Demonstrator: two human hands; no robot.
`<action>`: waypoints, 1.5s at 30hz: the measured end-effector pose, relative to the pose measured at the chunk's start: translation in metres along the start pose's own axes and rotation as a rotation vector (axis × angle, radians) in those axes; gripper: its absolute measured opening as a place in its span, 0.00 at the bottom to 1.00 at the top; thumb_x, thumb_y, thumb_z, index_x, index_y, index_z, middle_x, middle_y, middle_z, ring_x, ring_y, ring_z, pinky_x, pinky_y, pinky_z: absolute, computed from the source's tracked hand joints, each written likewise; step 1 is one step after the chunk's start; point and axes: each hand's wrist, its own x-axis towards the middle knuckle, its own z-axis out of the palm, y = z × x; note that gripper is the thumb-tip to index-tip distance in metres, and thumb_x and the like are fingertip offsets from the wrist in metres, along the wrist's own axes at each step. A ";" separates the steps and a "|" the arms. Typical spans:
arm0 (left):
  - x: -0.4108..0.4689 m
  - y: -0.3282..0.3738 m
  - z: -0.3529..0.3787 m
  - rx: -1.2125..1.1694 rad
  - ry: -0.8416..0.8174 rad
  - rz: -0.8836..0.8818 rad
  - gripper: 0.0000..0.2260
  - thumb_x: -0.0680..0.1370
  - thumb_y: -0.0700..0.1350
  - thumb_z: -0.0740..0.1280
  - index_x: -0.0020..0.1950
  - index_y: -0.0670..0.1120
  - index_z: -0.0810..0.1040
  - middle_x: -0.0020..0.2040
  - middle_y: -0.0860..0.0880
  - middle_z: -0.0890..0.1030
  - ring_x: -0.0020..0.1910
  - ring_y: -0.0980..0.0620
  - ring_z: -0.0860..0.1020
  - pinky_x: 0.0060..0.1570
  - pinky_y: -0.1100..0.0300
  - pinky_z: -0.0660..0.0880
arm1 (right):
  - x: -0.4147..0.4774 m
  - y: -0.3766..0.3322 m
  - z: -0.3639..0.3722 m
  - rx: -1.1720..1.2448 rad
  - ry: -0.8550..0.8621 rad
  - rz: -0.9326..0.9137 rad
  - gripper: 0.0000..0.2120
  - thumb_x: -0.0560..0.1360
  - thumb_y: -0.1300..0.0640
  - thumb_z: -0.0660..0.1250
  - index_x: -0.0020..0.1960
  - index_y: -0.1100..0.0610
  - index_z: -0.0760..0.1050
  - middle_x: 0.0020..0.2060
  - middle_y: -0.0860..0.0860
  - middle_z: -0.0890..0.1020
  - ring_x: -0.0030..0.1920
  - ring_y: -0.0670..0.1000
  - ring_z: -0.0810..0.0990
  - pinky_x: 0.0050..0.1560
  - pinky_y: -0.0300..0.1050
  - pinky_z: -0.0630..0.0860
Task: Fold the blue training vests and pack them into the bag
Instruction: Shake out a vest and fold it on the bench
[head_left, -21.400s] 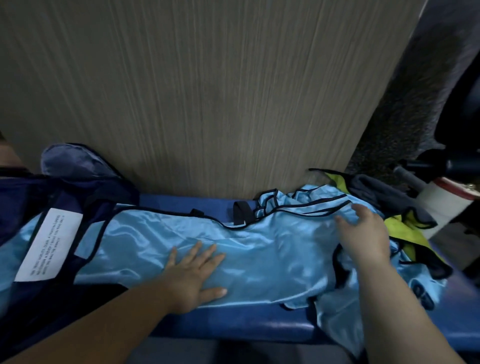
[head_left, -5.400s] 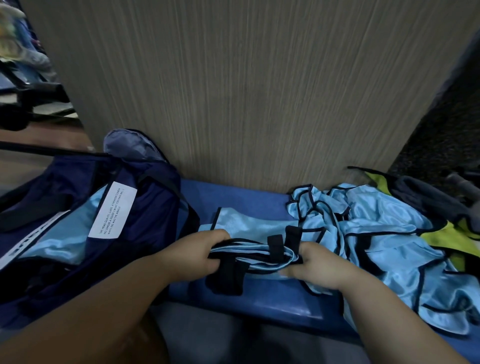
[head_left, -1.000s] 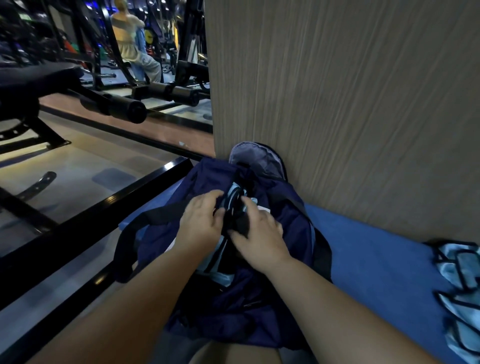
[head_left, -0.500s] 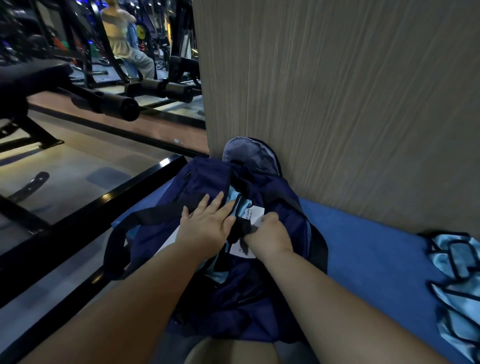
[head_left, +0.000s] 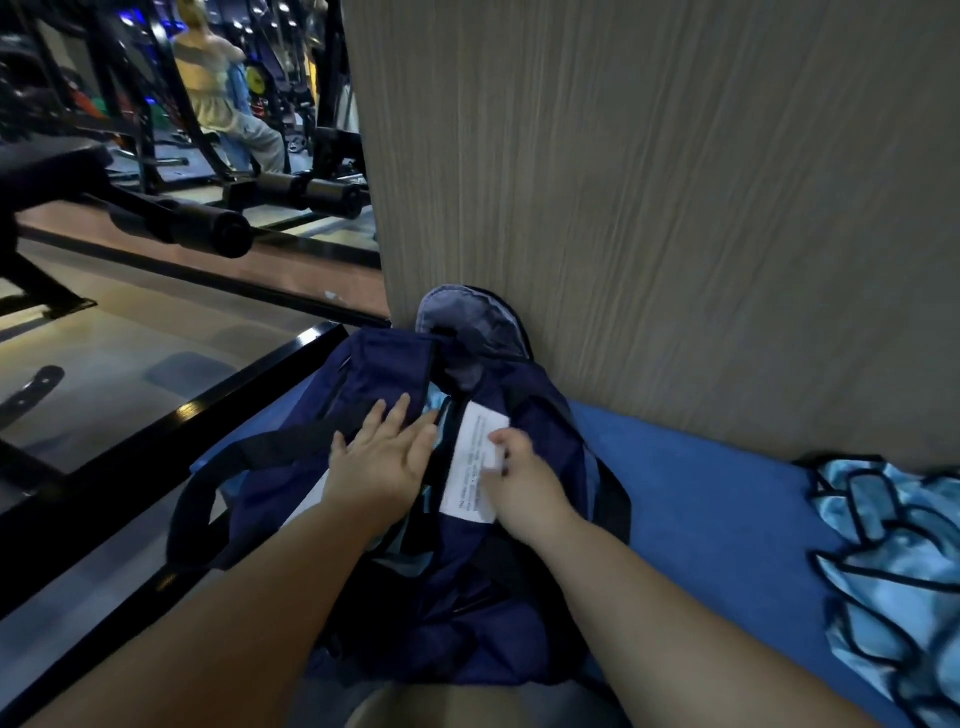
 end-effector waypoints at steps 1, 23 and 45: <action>-0.002 0.001 -0.001 -0.024 0.023 -0.009 0.24 0.81 0.61 0.41 0.77 0.64 0.56 0.80 0.58 0.49 0.79 0.55 0.44 0.75 0.40 0.42 | -0.001 -0.001 0.000 -0.126 -0.056 -0.018 0.23 0.80 0.55 0.60 0.74 0.50 0.61 0.59 0.53 0.74 0.53 0.51 0.76 0.47 0.40 0.74; -0.084 0.237 0.141 0.094 -0.350 0.540 0.60 0.54 0.77 0.19 0.80 0.52 0.47 0.80 0.55 0.47 0.79 0.52 0.43 0.76 0.51 0.40 | -0.150 0.178 -0.243 -0.521 0.627 0.372 0.18 0.78 0.56 0.61 0.67 0.48 0.74 0.65 0.53 0.74 0.67 0.57 0.67 0.67 0.52 0.66; -0.108 0.321 0.178 -0.548 -0.312 0.472 0.36 0.70 0.72 0.49 0.72 0.55 0.67 0.70 0.55 0.71 0.70 0.53 0.68 0.70 0.54 0.64 | -0.201 0.188 -0.253 -0.574 0.498 0.157 0.11 0.79 0.45 0.62 0.55 0.44 0.81 0.55 0.46 0.78 0.60 0.51 0.72 0.63 0.48 0.67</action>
